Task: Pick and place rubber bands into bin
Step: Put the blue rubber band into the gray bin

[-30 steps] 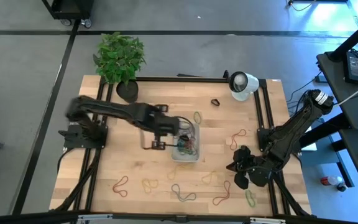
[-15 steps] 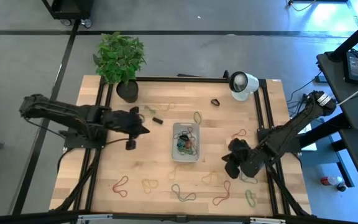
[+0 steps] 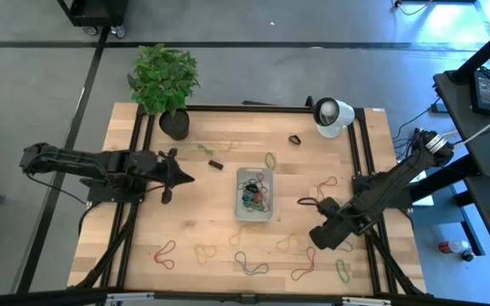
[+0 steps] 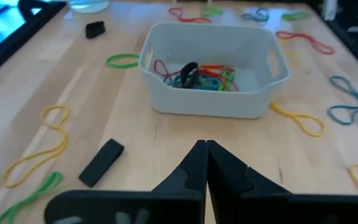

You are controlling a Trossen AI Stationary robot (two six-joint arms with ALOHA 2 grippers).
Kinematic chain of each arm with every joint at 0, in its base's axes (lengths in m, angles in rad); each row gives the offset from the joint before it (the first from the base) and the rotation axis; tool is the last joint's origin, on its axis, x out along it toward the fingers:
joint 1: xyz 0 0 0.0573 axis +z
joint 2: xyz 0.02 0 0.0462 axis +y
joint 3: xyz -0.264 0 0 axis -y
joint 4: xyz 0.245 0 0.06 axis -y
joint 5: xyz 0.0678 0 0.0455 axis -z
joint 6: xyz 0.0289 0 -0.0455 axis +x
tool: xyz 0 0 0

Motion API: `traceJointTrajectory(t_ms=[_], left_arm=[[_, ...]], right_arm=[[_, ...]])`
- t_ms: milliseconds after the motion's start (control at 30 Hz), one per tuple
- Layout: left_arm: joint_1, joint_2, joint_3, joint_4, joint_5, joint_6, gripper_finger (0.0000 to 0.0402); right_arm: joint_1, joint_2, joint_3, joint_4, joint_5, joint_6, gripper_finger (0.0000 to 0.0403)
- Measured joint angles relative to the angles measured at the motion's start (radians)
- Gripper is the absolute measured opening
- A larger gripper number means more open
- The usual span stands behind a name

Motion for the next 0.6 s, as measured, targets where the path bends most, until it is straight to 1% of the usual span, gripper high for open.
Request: traceJointTrajectory(t_ms=[67,267,467,600], left_arm=[[0.001,-0.040,-0.018,-0.003,0.015,-0.005,0.0002],[0.001,-0.138,-0.027,-0.008,0.017,-0.030,0.0001],[-0.001,-0.203,-0.027,-0.007,0.017,-0.048,0.0001],[-0.001,-0.214,-0.027,-0.008,0.037,-0.077,0.0002]], right_arm=[[0.000,0.028,0.000,0.000,-0.031,0.021,0.0010],[0.002,0.098,0.000,-0.036,-0.034,0.056,0.0050],[0.016,0.190,0.001,-0.036,-0.042,0.207,0.0104],[0.035,0.248,0.001,-0.034,-0.080,0.296,0.0136]])
